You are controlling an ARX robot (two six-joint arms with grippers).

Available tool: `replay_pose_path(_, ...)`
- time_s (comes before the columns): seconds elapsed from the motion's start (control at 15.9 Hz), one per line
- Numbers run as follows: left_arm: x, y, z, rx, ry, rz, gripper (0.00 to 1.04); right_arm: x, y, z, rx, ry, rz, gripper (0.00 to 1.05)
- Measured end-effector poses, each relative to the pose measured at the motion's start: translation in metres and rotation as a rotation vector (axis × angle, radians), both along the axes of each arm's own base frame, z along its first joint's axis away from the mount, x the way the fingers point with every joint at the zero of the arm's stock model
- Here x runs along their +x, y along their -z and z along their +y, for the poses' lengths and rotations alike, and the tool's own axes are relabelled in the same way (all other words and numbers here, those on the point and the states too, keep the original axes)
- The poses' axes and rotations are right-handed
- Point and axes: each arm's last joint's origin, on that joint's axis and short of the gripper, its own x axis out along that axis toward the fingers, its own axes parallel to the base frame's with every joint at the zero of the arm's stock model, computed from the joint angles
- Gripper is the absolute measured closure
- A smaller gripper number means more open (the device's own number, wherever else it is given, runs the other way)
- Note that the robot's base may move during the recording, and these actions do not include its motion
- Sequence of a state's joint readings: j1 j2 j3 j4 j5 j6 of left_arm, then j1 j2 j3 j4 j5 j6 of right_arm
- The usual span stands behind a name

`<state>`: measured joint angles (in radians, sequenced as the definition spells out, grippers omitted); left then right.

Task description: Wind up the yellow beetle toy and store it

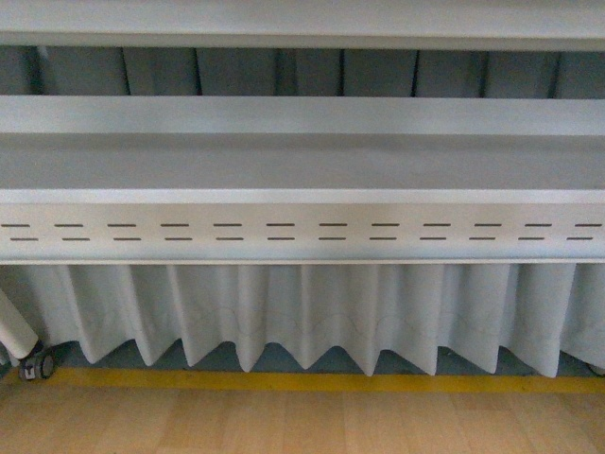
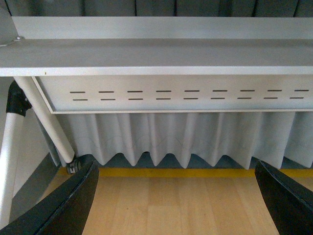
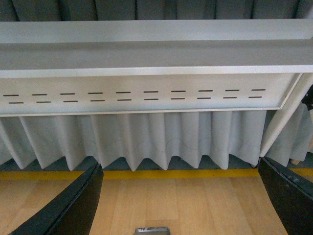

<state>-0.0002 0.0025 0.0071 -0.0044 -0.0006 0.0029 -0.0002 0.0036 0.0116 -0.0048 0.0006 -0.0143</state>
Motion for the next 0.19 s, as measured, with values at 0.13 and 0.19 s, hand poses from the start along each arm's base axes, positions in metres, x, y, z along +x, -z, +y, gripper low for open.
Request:
replay_pose_path(0.13, 0.0, 0.0, 0.0, 0.0, 0.0, 0.0, 0.07, 0.0, -0.0001, 0.0, 0.0, 0.0, -0.001, 0.07)
replay_pose_path(0.19, 0.0, 0.0, 0.0, 0.0, 0.0, 0.0, 0.07, 0.0, 0.0, 0.0, 0.0, 0.0, 0.0, 0.07)
